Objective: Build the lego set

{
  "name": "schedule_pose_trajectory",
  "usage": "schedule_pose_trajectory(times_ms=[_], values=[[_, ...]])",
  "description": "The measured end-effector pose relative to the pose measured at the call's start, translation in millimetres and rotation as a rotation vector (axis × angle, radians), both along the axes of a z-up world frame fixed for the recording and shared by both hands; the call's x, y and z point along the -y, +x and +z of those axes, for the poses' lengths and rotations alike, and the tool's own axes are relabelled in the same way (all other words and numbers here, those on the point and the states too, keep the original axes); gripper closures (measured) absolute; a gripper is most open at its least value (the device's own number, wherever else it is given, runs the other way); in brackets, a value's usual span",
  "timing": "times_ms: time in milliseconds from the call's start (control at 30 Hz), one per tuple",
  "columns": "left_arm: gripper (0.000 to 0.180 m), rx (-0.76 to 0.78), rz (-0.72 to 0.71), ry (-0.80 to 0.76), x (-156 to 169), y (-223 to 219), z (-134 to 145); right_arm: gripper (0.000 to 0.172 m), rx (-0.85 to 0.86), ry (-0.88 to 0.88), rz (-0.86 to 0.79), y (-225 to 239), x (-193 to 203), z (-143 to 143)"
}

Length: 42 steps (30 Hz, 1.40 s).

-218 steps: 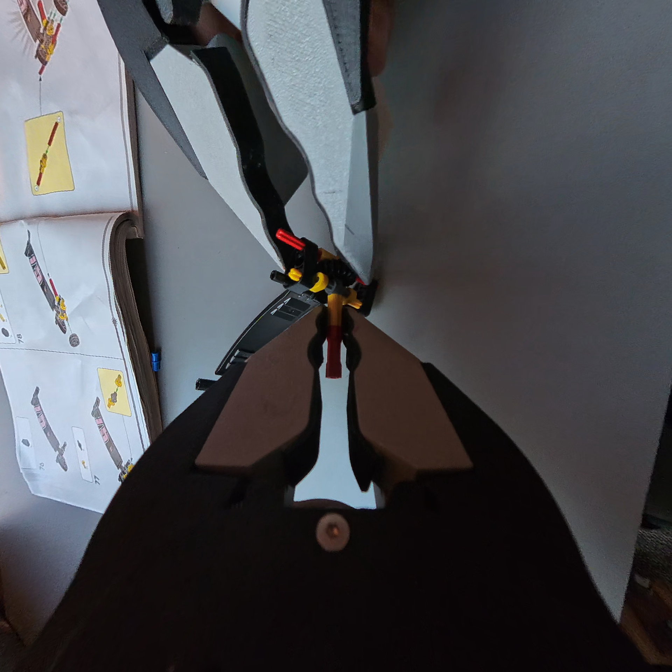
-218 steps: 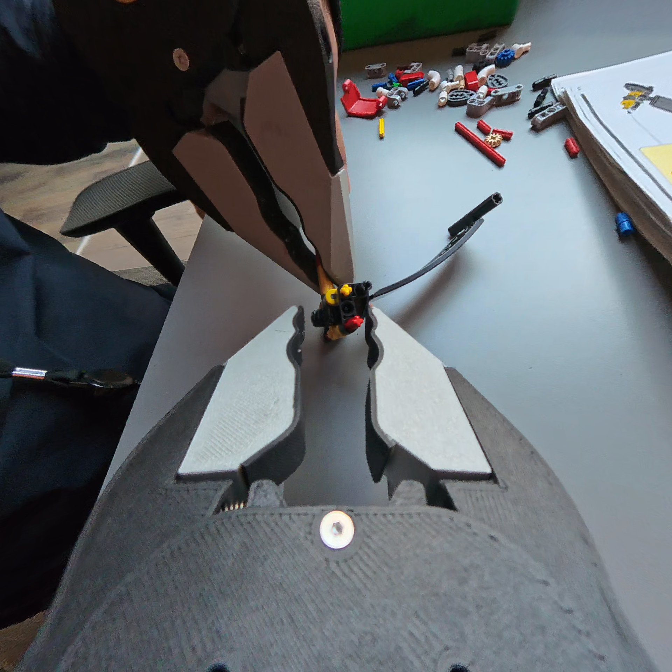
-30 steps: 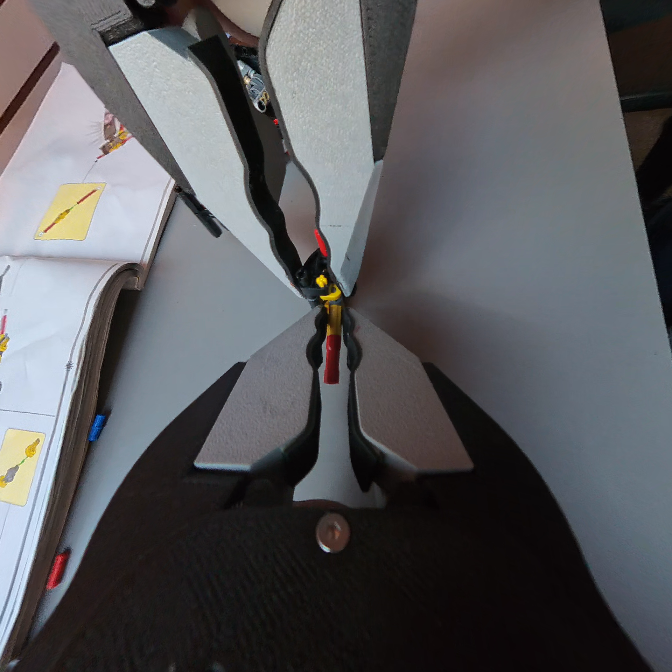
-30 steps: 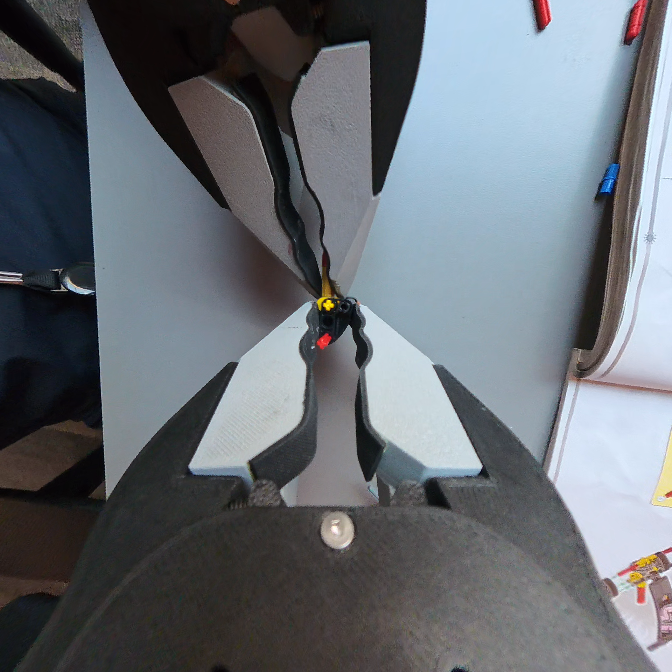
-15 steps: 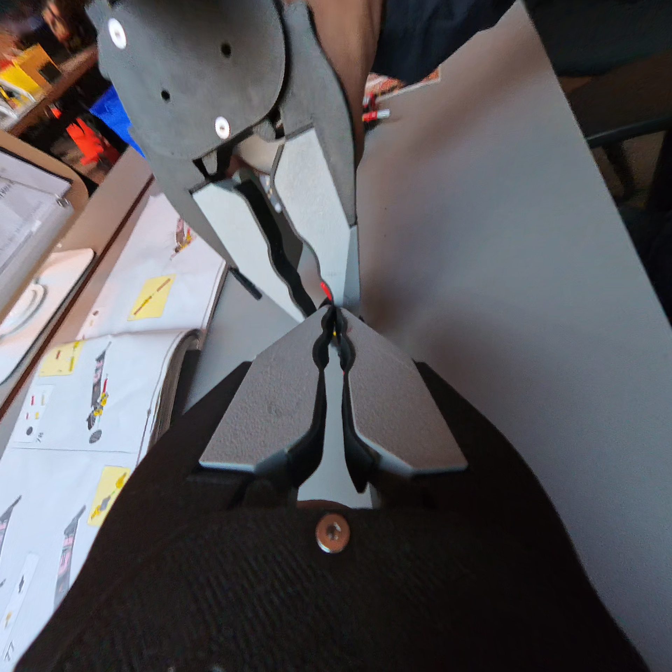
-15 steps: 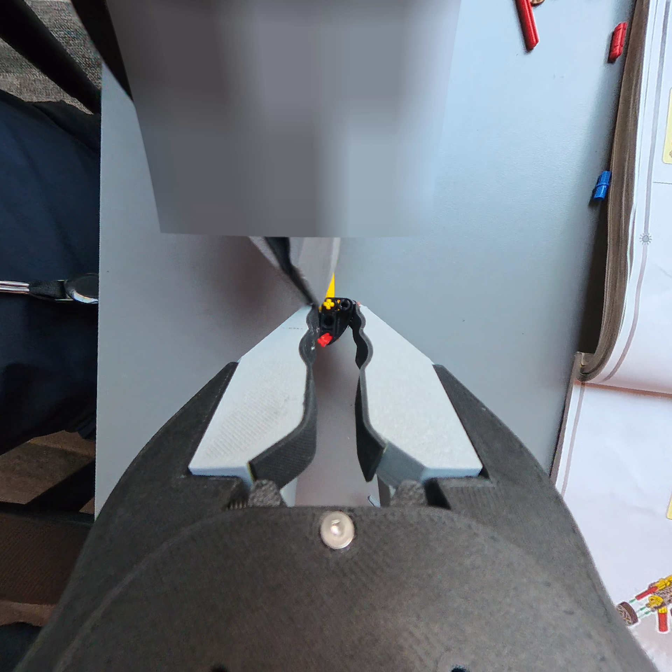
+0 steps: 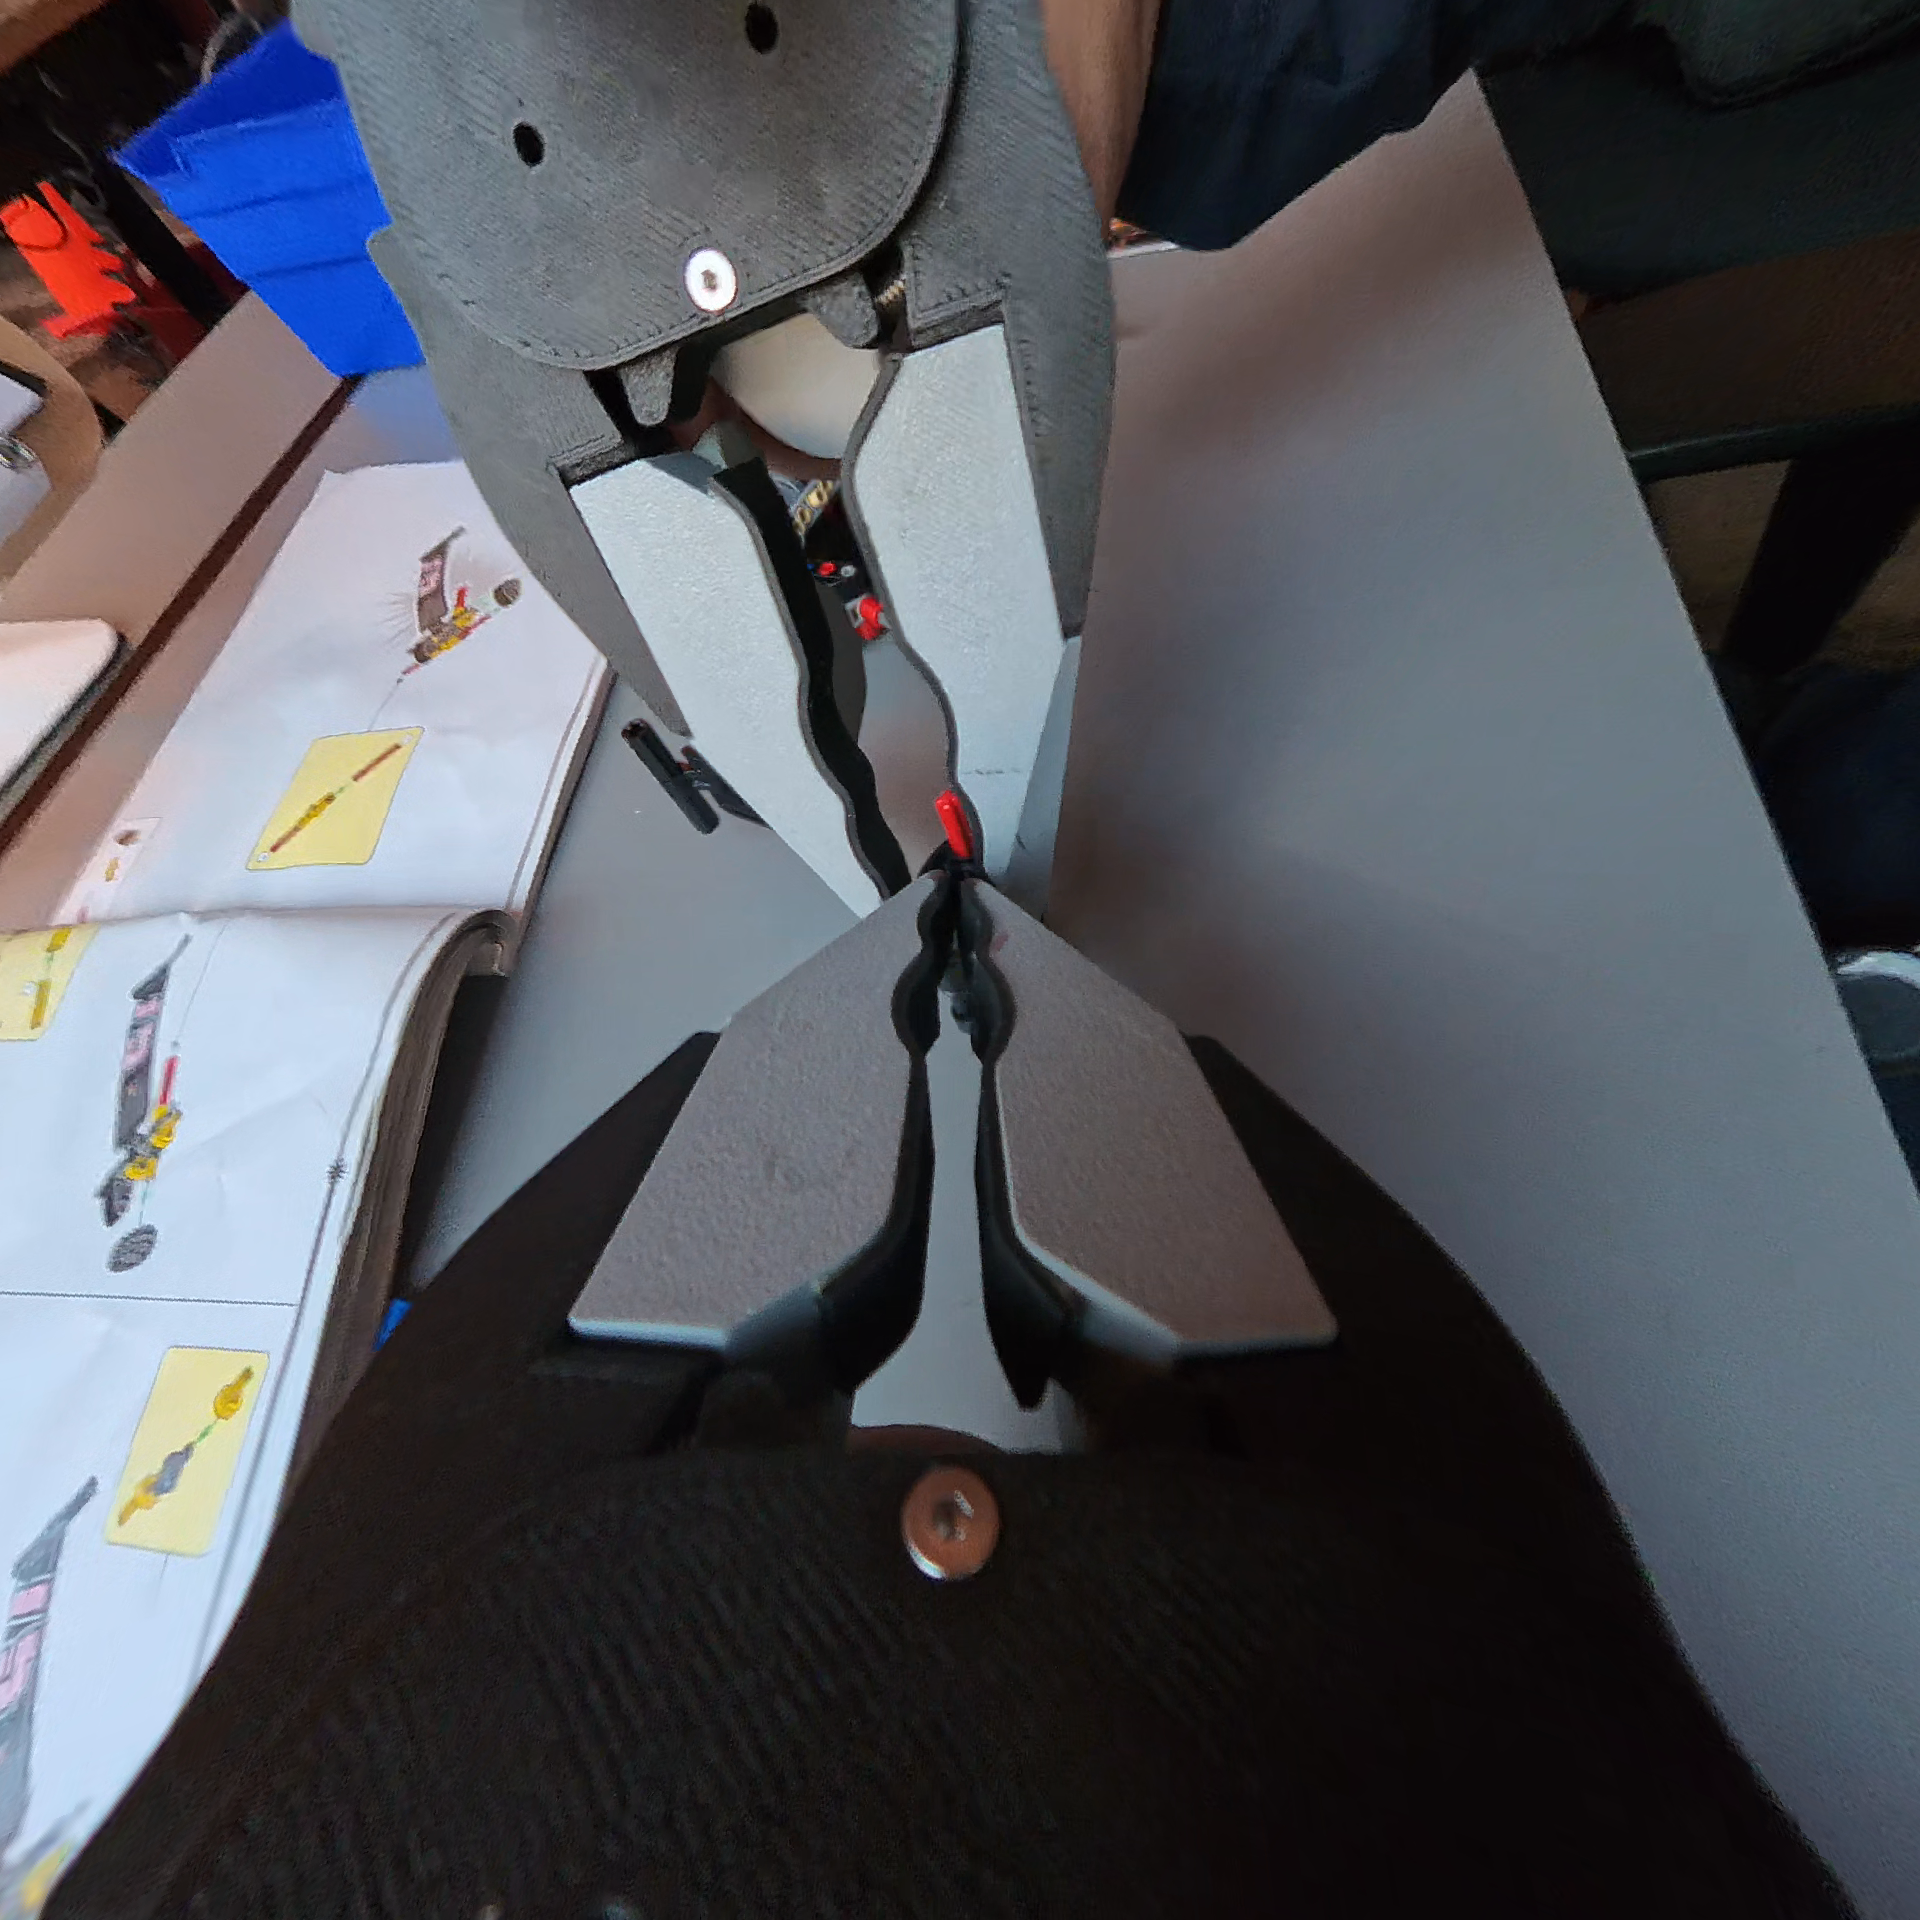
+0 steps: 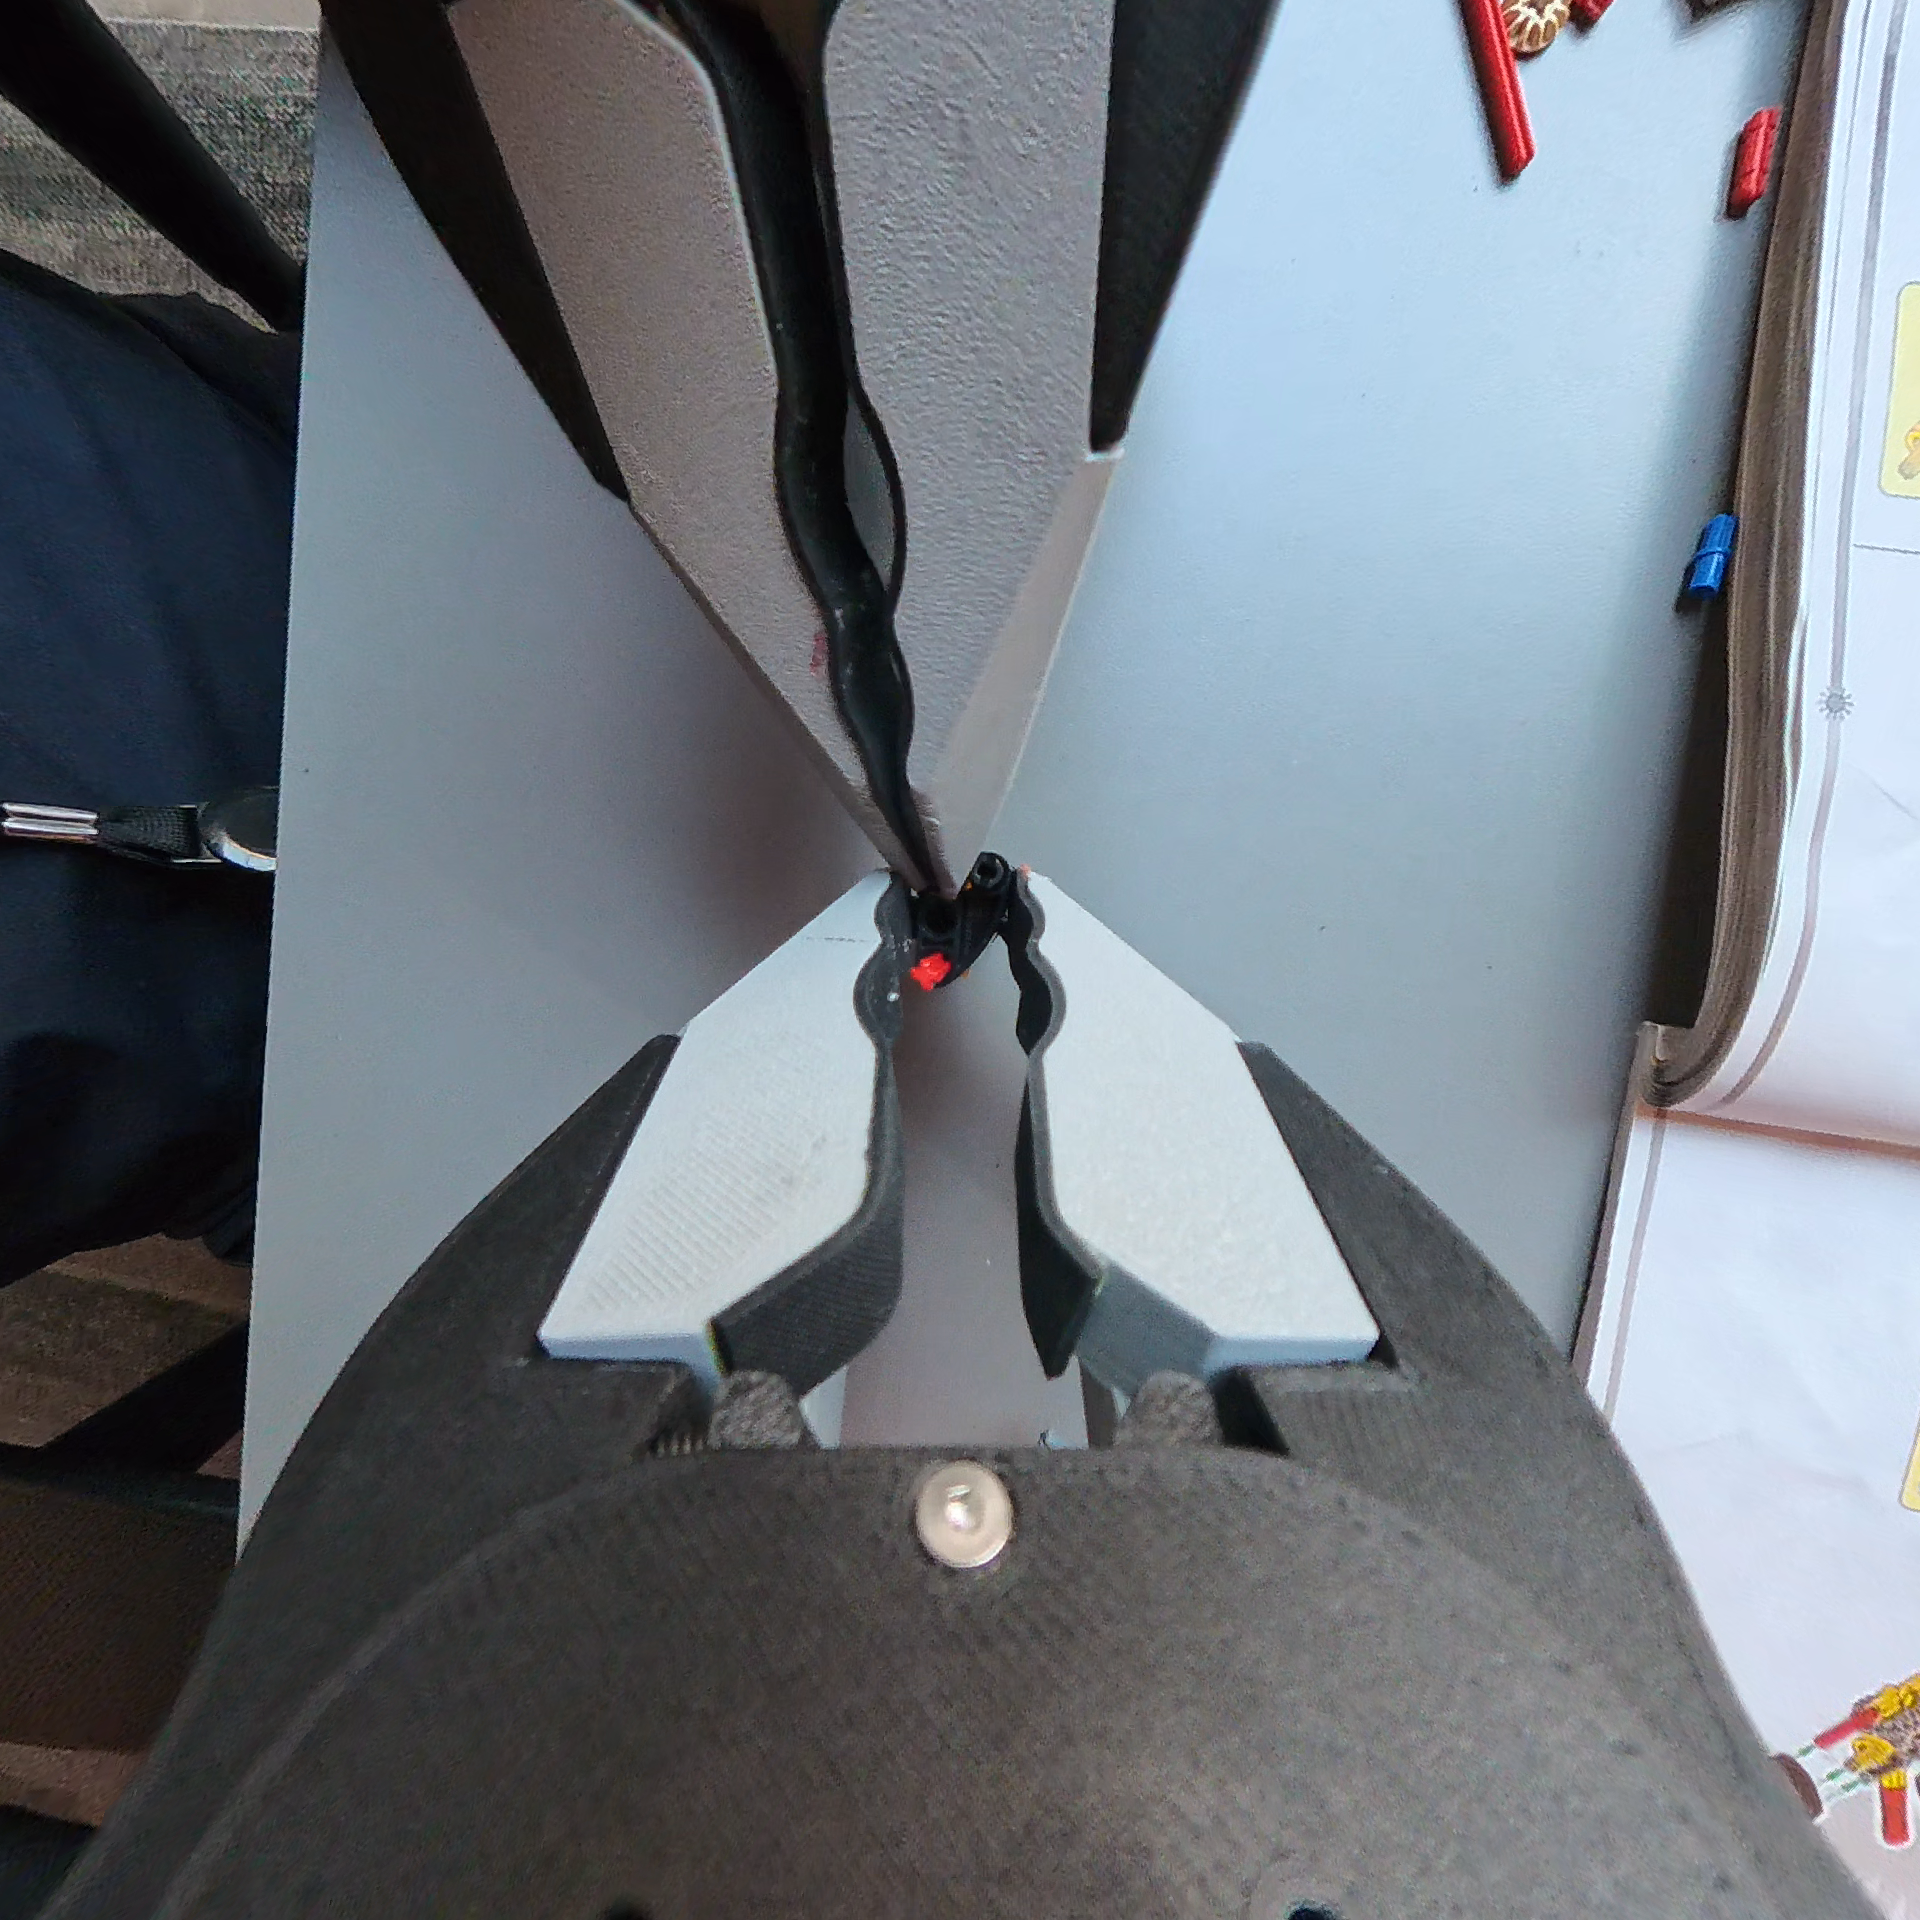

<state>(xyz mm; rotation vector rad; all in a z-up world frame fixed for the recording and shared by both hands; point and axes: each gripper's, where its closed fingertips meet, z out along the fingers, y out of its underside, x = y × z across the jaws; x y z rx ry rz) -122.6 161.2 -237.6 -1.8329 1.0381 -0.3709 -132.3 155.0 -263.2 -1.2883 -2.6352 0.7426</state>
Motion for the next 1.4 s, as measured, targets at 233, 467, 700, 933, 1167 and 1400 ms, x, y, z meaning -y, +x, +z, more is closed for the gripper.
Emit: schedule_pose_trajectory(times_ms=[233, 467, 700, 933, 1167, 1400], values=[[0.18, -0.11, 0.038, -0.199, 0, 0, -6, 0.154, -0.046, 0.06, 0.012, -1, -2, -2], [0.18, -0.078, 0.054, -0.265, 0, -5, -9, 0.154, -0.031, 0.024, -0.003, -4, -1, -5], [0.18, -0.1, 0.05, -0.235, 3, -4, -10, 0.153, -0.052, 0.078, 0.001, -4, 0, -6], [0.18, -0.105, 0.075, -0.257, 1, -4, -9, 0.153, -0.108, -0.02, -0.075, -7, 1, -5], [0.18, -0.12, 0.101, -0.283, -8, -4, -8, 0.145, -0.218, -0.115, -0.139, -8, -3, -3], [0.18, -0.098, 0.112, -0.281, -9, -3, -8, 0.125, -0.37, -0.226, -0.214, -1, -8, 4]])
